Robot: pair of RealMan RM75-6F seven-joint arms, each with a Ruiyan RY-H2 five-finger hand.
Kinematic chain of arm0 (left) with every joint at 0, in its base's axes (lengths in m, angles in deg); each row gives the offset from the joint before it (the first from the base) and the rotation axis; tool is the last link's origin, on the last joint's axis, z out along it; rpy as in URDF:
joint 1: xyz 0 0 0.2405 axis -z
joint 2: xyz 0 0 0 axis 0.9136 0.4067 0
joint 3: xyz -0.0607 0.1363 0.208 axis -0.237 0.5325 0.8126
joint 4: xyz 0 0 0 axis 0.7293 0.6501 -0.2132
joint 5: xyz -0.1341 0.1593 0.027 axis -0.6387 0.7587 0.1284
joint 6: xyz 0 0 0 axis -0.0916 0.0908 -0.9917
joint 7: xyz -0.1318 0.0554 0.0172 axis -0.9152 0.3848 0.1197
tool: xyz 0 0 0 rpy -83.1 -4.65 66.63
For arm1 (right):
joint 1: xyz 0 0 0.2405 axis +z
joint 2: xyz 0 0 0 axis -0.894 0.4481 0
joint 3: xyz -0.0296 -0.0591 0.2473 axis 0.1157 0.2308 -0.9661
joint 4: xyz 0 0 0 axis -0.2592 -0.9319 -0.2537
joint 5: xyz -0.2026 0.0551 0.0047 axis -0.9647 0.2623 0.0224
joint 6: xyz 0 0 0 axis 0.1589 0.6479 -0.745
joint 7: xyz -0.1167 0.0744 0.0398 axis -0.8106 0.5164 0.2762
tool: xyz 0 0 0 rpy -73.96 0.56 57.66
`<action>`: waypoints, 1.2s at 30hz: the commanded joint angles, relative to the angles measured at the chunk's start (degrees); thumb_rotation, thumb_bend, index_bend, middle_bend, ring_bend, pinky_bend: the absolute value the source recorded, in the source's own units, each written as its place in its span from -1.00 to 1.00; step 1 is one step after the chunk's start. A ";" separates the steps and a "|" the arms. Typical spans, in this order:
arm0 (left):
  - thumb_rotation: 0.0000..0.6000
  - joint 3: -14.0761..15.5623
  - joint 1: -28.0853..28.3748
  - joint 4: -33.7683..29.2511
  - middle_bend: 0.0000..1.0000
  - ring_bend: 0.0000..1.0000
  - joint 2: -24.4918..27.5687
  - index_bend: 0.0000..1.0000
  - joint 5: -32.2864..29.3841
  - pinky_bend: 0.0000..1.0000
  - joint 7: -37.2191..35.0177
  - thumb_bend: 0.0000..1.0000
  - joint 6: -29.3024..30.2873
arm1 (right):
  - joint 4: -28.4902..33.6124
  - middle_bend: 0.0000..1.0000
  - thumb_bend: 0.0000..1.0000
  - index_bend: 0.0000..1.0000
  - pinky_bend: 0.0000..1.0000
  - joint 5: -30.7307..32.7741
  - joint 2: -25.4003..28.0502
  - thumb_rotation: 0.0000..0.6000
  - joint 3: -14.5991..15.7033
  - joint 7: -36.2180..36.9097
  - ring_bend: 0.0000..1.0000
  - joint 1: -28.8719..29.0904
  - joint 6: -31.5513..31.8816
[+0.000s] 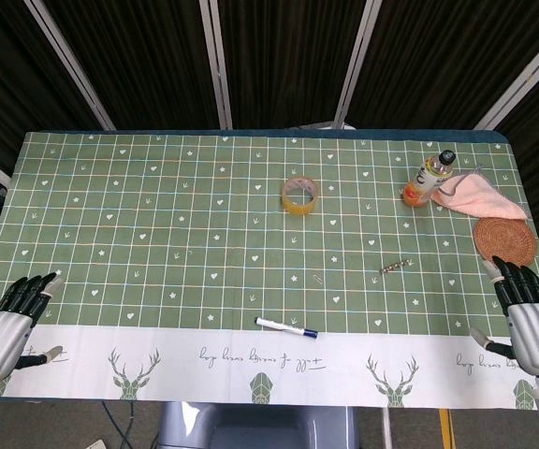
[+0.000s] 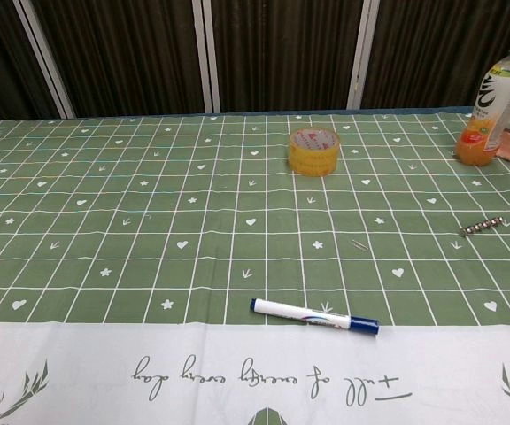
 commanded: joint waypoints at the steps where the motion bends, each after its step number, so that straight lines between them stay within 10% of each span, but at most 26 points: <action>1: 1.00 -0.03 -0.02 -0.01 -1.00 -1.00 -0.02 -1.00 -0.05 -1.00 -0.01 -0.83 0.03 | -0.02 -1.00 -0.83 -0.97 -0.92 0.11 -0.10 1.00 -0.03 -0.12 -1.00 -0.01 0.01; 15: 1.00 -0.20 0.08 0.14 -1.00 -1.00 -0.17 -1.00 -0.29 -1.00 -0.59 -0.84 -0.15 | 0.48 -1.00 -0.82 -0.94 -0.92 2.91 -1.32 1.00 -1.75 -1.03 -1.00 1.95 -2.70; 22: 1.00 -0.16 0.21 -0.03 -1.00 -1.00 -0.22 -1.00 -0.36 -1.00 -0.49 -0.83 -0.53 | -2.02 -0.99 -0.79 -0.53 -0.92 5.65 -3.54 1.00 -3.89 -1.98 -1.00 5.55 -7.17; 36: 1.00 -0.15 0.56 -0.58 -1.00 -1.00 0.01 -1.00 -0.84 -1.00 -1.48 -0.83 -1.43 | -23.47 -0.87 -0.76 -0.28 -0.92 11.87 -16.87 1.00 -7.71 -2.57 -1.00 18.09 -22.68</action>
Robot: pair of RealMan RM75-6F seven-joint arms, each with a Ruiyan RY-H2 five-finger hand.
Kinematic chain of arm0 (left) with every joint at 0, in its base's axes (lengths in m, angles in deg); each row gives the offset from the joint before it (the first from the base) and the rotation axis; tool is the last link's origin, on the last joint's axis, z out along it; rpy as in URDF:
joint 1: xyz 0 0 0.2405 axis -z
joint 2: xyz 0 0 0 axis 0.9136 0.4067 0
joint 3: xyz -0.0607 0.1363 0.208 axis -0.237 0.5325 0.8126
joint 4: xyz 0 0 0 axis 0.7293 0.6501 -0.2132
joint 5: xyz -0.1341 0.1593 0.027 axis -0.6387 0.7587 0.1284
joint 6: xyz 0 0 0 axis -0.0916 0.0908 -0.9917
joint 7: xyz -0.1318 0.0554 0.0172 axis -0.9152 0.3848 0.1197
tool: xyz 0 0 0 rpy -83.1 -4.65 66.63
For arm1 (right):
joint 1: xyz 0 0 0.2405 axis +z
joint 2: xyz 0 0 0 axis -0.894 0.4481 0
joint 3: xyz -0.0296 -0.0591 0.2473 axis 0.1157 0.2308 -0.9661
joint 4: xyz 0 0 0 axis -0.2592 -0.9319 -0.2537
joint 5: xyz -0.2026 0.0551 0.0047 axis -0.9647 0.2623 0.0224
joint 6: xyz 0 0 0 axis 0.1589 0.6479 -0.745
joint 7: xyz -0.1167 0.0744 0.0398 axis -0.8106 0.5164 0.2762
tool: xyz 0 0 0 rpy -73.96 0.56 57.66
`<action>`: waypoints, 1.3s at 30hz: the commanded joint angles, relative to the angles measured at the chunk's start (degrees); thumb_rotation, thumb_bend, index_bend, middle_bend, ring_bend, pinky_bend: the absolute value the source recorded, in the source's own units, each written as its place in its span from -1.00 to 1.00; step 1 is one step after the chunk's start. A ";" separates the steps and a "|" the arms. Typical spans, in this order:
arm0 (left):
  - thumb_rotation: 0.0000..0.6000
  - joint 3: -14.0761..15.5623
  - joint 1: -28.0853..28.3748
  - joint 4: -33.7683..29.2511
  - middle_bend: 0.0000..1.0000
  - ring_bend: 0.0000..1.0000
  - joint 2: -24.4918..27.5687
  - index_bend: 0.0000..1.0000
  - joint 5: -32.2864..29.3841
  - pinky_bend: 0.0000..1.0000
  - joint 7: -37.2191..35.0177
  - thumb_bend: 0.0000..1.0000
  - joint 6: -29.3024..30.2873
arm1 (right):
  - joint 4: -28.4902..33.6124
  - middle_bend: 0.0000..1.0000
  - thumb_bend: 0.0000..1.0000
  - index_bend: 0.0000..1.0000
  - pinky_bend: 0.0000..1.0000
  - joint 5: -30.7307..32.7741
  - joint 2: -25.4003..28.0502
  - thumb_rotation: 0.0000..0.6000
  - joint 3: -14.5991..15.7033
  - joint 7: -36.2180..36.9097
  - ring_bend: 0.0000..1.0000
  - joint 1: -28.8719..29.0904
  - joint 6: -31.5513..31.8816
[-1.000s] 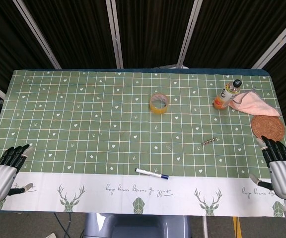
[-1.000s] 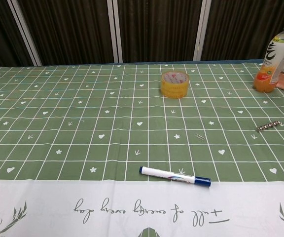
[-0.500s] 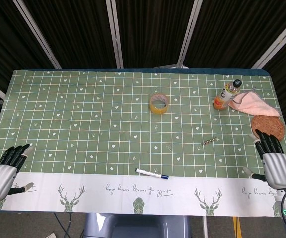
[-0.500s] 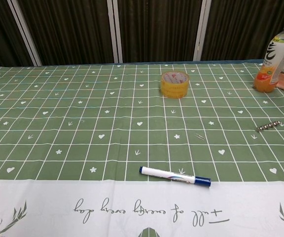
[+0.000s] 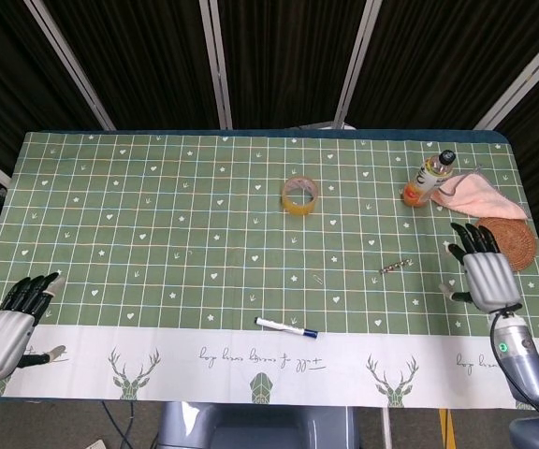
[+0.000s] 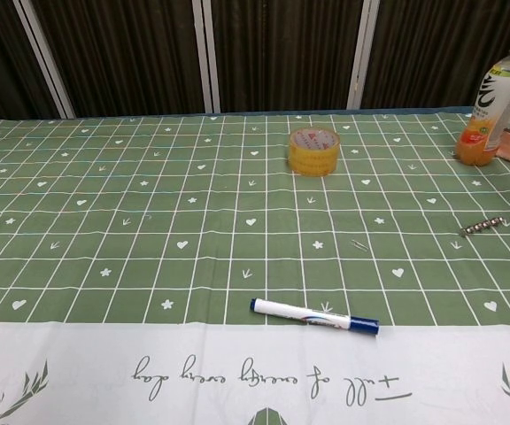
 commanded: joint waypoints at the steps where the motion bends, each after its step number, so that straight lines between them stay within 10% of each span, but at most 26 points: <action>1: 1.00 0.04 0.14 -0.03 -1.00 -1.00 0.08 -1.00 0.01 -1.00 -0.34 -0.84 -0.23 | -9.00 -0.87 -0.76 -0.27 -0.92 2.20 -5.85 1.00 -0.84 0.59 -1.00 4.67 -6.03; 13: 1.00 -0.20 0.70 -0.18 -1.00 -1.00 0.01 -1.00 -1.00 -1.00 -0.97 -0.84 -1.54 | -24.43 -0.85 -0.67 -0.12 -0.92 1.60 -15.25 1.00 0.27 5.54 -1.00 9.41 -11.01; 39: 1.00 -0.42 1.34 -0.29 -1.00 -1.00 -0.10 -1.00 -2.91 -1.00 -1.36 -0.84 -3.58 | -37.83 -0.85 -0.66 -0.09 -0.92 0.08 -23.75 1.00 2.71 12.08 -1.00 12.21 -15.04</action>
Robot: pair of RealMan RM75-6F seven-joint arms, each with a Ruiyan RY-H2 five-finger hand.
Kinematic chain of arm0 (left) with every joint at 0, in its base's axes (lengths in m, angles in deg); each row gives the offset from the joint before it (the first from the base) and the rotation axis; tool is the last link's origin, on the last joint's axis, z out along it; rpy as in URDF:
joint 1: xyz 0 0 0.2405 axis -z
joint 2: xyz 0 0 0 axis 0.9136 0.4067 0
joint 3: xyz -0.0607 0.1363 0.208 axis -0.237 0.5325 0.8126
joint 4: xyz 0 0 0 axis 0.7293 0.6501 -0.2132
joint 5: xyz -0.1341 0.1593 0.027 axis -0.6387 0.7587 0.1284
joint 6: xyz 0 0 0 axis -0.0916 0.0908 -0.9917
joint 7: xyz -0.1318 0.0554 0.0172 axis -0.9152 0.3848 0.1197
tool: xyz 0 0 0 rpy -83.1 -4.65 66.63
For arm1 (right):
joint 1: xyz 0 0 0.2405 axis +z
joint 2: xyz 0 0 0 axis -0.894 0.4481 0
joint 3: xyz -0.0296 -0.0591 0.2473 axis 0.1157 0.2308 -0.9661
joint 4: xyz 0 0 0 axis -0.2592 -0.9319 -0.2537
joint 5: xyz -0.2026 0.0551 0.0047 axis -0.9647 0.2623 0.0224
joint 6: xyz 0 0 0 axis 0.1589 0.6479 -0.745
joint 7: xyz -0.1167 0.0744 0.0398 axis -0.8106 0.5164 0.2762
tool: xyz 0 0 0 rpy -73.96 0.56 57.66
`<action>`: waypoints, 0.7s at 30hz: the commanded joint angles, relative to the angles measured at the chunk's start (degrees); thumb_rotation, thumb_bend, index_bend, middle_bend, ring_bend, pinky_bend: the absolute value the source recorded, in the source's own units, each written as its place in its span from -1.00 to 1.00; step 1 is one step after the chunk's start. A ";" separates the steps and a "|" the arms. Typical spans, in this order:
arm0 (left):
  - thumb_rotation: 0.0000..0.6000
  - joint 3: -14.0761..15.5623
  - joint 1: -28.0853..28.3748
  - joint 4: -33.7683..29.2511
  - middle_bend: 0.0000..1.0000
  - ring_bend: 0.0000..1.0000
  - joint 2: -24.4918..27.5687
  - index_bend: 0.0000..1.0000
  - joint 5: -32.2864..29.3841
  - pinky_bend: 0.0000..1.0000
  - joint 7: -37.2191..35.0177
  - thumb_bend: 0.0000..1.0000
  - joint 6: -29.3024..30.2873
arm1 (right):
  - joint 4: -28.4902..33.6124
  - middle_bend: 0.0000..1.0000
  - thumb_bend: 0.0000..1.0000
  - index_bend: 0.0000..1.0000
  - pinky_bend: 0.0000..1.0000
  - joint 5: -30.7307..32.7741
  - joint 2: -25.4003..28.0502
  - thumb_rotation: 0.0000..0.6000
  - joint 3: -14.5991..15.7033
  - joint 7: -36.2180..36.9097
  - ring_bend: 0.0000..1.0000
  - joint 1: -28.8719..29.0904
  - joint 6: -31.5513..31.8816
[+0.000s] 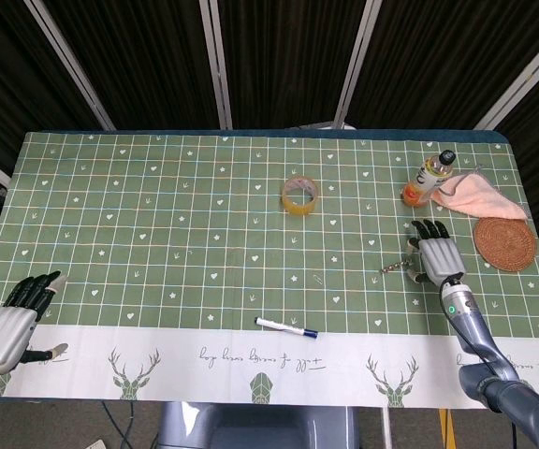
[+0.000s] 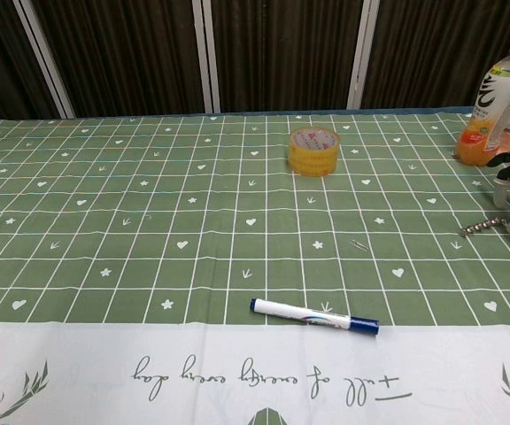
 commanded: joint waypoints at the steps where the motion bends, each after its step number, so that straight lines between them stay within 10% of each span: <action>1: 1.00 0.01 0.01 -0.03 -1.00 -1.00 0.01 -1.00 -0.05 -1.00 -0.04 -0.83 -0.06 | -1.16 -0.85 -0.66 -0.09 -0.92 -0.04 -0.79 1.00 0.09 0.78 -1.00 0.25 -0.36; 21: 1.00 -0.02 0.14 -0.02 -1.00 -1.00 0.04 -1.00 -0.16 -1.00 -0.68 -0.84 -0.18 | -3.67 -0.85 -0.55 -0.06 -0.92 -0.63 -2.48 1.00 0.74 1.44 -1.00 0.73 -0.77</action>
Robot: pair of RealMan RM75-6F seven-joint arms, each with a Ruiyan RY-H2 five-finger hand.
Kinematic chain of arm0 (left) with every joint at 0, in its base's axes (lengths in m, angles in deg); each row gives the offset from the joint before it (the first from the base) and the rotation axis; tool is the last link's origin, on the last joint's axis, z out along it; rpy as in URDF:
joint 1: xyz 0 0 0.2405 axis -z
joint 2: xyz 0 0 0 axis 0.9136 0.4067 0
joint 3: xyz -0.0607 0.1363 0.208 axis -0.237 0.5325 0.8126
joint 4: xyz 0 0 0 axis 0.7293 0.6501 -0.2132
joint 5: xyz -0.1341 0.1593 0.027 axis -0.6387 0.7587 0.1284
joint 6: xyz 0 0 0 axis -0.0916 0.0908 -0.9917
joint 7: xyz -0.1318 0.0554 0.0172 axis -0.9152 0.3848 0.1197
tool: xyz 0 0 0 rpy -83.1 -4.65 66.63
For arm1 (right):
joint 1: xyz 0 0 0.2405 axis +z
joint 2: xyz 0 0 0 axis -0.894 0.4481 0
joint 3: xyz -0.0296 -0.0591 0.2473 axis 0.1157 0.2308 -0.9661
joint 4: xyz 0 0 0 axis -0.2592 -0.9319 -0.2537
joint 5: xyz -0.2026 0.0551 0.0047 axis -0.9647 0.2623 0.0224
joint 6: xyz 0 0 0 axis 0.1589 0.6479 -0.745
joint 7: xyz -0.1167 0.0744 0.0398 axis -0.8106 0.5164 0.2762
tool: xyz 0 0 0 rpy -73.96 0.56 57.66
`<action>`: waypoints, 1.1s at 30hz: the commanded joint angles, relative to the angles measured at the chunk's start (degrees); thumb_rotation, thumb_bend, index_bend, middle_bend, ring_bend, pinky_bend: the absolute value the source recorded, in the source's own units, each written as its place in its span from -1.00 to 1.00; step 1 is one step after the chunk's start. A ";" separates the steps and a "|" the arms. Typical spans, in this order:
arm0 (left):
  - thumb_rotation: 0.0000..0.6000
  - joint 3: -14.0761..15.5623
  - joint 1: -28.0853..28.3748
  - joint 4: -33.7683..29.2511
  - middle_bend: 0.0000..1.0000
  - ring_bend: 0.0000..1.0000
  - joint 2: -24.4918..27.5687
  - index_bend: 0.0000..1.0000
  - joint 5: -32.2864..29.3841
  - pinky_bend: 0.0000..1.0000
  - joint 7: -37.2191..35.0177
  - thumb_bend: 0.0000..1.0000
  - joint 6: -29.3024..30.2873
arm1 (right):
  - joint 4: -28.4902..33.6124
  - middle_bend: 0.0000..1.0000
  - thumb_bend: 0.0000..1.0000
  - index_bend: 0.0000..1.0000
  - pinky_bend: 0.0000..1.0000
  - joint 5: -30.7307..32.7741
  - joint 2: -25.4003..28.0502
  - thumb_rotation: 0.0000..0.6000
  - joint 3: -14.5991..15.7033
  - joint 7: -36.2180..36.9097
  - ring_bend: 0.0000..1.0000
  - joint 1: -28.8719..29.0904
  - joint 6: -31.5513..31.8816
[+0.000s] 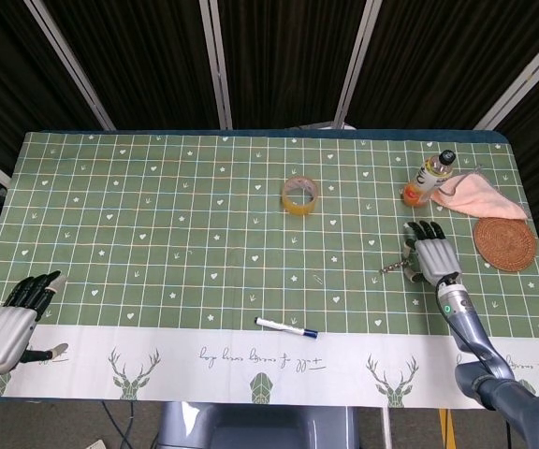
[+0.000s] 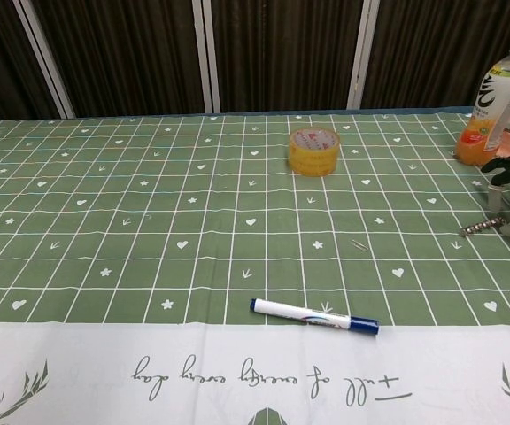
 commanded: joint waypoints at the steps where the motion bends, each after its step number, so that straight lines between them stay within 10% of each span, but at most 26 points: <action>1: 1.00 -0.01 0.01 0.01 -1.00 -1.00 -0.01 -1.00 -0.02 -1.00 -0.04 -0.83 -0.01 | -0.08 -0.85 -0.55 -0.06 -0.92 0.02 -0.17 1.00 0.04 -0.03 -1.00 0.01 -0.10; 33: 1.00 -0.04 0.09 -0.36 -1.00 -1.00 0.18 -1.00 -0.38 -1.00 -0.93 -0.84 -0.25 | 1.34 -0.79 -0.31 0.16 -0.92 -0.34 -0.40 1.00 0.02 -1.57 -1.00 0.18 1.16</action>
